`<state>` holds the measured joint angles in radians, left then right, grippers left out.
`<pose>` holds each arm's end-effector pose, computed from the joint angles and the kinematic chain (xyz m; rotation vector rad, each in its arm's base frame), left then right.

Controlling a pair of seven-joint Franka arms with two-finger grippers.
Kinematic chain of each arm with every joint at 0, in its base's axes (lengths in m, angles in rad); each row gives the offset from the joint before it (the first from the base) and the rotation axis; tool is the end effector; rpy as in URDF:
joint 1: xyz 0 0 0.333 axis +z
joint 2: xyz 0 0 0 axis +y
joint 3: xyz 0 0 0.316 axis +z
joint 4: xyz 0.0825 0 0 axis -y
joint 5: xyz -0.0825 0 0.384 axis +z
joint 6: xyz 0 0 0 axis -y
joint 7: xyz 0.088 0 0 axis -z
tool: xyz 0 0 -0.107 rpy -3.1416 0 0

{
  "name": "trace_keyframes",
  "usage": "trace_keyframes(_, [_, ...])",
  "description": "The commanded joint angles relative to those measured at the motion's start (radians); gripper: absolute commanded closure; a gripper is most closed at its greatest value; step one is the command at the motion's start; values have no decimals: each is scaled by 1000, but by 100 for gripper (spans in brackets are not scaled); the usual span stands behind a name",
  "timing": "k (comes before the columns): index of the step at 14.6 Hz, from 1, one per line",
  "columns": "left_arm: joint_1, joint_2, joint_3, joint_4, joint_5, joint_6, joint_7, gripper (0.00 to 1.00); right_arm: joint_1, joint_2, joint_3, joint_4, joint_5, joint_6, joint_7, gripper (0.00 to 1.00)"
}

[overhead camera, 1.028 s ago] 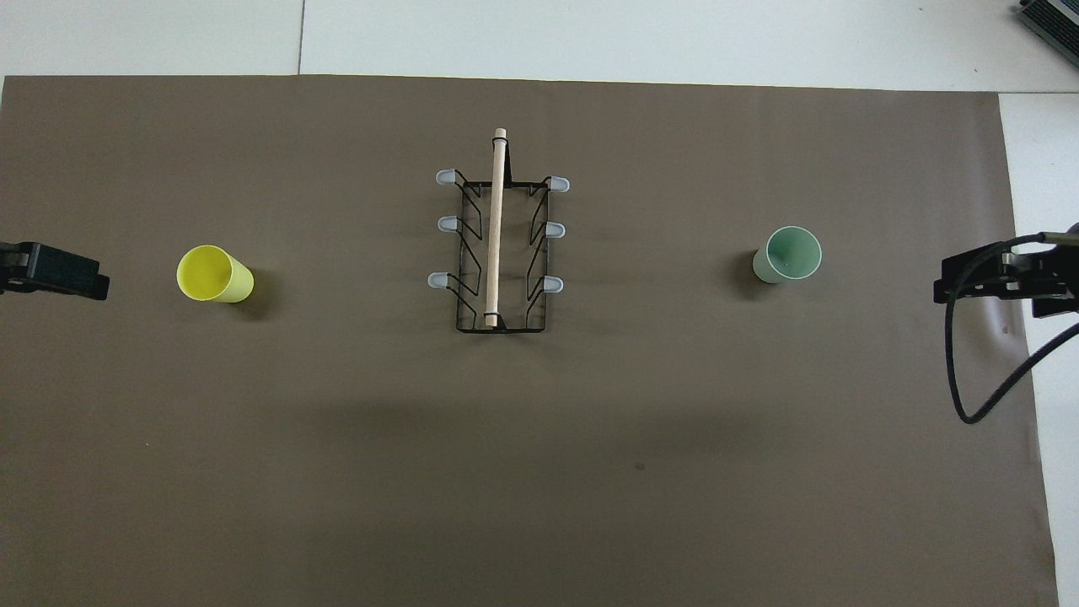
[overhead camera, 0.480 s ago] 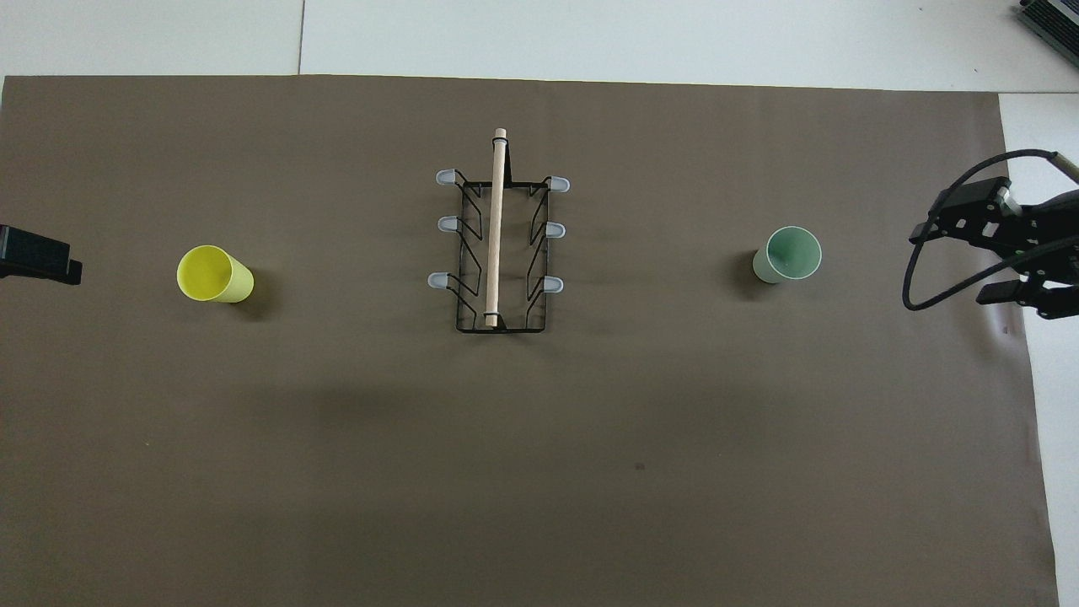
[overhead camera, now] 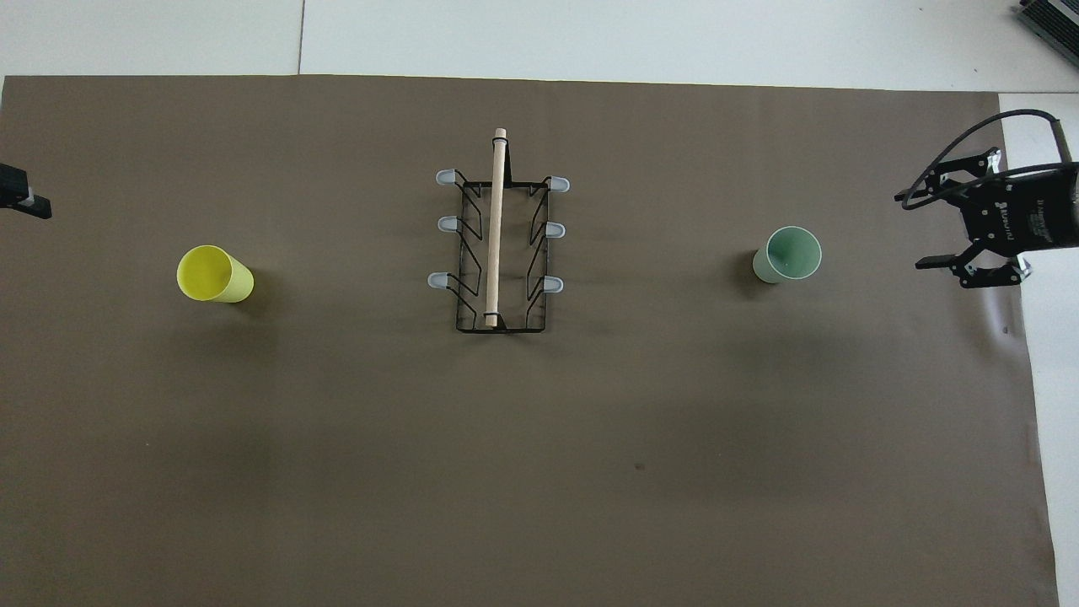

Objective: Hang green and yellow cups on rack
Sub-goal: 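Move the right gripper to the green cup while the left gripper approaches the yellow cup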

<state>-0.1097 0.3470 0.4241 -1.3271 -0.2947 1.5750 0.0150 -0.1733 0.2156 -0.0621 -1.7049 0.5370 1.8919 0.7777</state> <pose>0.6373 0.1273 0.5461 2.9460 0.4352 -0.0663 0.6177 -0.1066 0.4700 -2.2058 1.4963 0.2147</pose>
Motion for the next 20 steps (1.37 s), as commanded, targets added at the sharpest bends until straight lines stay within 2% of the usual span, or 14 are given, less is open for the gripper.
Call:
trace_keyframes(1, [-18,64,35,68,-90,-16,-211,0,-31,54,10,-5,139,26,145,9])
trace_keyframes(5, [-2,112,39,37,-133,5,-479,0,-49,128,11,-18,251,44,221,2])
trace_keyframes(6, [8,122,41,32,-158,11,-527,0,-55,152,11,-12,279,23,239,2])
trace_keyframes(8, [25,168,41,22,-213,37,-619,0,-110,255,15,28,323,-72,223,2])
trace_keyframes(9, [37,203,44,26,-250,39,-651,0,-107,257,16,28,336,-89,212,2])
trace_keyframes(11, [80,211,45,13,-355,40,-726,0,-110,264,18,22,351,-115,212,2])
trace_keyframes(12, [81,213,45,-12,-383,68,-769,0,-117,277,18,22,374,-126,201,2])
trace_keyframes(14, [65,204,45,-120,-432,210,-832,0,-117,283,18,-10,452,-137,161,2])
trace_keyframes(16, [62,178,45,-199,-460,243,-851,0,-114,304,16,-42,515,-134,80,1])
trace_keyframes(18, [36,170,48,-254,-483,252,-955,0,-114,314,16,-58,534,-131,31,1])
trace_keyframes(20, [34,111,51,-389,-575,296,-980,0,-109,314,18,-82,541,-119,20,1])
